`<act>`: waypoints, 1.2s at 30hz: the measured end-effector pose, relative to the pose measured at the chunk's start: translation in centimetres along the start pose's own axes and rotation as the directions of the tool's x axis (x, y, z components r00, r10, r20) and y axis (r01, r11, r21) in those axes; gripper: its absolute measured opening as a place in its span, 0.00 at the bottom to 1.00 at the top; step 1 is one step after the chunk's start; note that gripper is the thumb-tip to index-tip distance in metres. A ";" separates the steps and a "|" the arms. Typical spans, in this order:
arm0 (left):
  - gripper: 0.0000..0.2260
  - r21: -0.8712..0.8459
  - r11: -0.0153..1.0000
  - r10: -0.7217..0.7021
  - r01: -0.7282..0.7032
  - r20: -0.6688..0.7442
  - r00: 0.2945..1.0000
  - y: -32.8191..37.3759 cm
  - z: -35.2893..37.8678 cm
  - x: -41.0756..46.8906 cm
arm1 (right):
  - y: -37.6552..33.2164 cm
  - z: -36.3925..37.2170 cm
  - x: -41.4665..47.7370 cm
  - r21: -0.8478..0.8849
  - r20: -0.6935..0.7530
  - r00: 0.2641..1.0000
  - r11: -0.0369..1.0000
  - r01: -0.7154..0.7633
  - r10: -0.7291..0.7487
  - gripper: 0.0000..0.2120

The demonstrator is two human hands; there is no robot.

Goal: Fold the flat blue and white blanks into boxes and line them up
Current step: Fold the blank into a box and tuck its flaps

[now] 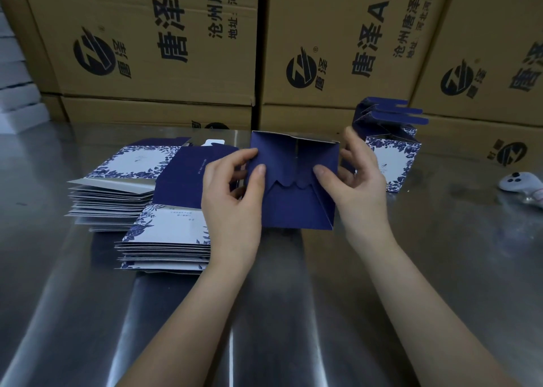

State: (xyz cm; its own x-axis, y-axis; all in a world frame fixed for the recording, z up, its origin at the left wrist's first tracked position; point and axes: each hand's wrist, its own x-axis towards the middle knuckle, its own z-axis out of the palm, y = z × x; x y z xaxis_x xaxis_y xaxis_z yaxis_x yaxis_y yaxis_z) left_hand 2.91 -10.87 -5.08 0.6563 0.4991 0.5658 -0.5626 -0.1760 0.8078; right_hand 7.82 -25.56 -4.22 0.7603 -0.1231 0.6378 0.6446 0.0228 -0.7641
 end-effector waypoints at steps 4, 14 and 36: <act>0.16 -0.050 0.999 -0.018 0.019 0.025 1.000 0.0 0.0 0.0 | -0.1 -0.2 -0.1 0.038 0.066 0.997 0.998 -0.045 0.042 0.24; 0.16 -0.327 0.917 -0.198 0.230 0.130 0.972 -0.6 0.1 0.7 | -0.3 0.8 -0.8 0.251 0.152 0.984 0.959 -0.130 0.094 0.22; 0.23 -0.078 0.996 0.063 -0.047 0.215 0.975 -0.3 0.0 0.2 | -0.5 0.5 -0.7 0.079 0.217 0.976 0.997 0.003 -0.020 0.20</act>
State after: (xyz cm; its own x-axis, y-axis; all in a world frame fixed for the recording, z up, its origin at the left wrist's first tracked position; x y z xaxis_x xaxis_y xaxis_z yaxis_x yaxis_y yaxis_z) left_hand 3.21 -10.76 -5.17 0.7124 0.2925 0.6379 -0.6304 -0.1325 0.7649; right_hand 7.01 -25.02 -4.20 0.7467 0.0943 0.6584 0.6508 0.1006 -0.7525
